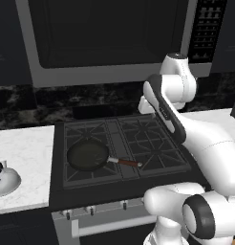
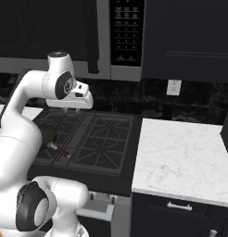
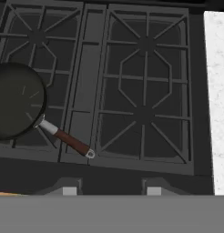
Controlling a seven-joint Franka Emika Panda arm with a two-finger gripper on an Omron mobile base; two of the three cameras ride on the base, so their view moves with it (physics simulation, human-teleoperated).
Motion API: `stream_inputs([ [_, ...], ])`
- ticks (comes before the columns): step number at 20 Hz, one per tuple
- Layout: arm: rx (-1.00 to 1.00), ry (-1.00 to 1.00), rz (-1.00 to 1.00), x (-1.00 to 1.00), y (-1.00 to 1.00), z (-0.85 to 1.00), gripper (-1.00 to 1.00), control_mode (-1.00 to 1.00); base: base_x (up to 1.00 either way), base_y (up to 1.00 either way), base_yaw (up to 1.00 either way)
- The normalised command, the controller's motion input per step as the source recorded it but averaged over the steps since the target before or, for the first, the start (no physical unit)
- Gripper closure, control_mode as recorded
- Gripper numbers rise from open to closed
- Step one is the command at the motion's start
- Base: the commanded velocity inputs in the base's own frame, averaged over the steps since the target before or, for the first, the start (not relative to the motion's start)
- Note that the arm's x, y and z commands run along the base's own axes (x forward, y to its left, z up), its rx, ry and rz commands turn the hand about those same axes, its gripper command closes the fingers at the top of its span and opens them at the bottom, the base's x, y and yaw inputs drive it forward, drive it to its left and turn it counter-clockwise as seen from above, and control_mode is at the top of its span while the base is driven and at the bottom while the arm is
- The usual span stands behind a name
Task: Pick the kettle from the counter and place it on a stove burner. Then turn the burner on.
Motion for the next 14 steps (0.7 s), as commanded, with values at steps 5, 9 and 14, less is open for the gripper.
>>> stream_inputs([
  [5, 0.00, 0.00, 0.01, -0.22, 0.26, -0.22, -1.00, -1.00, 0.00, 0.00, 0.00],
  [9, -0.01, 0.00, 0.01, -0.35, 0.71, -0.63, -1.00, -1.00, 0.00, 0.00, 0.00],
  [14, -0.03, 0.00, 0.00, -0.25, 0.91, -0.57, -1.00, -1.00, 0.00, 0.00, 0.00],
])
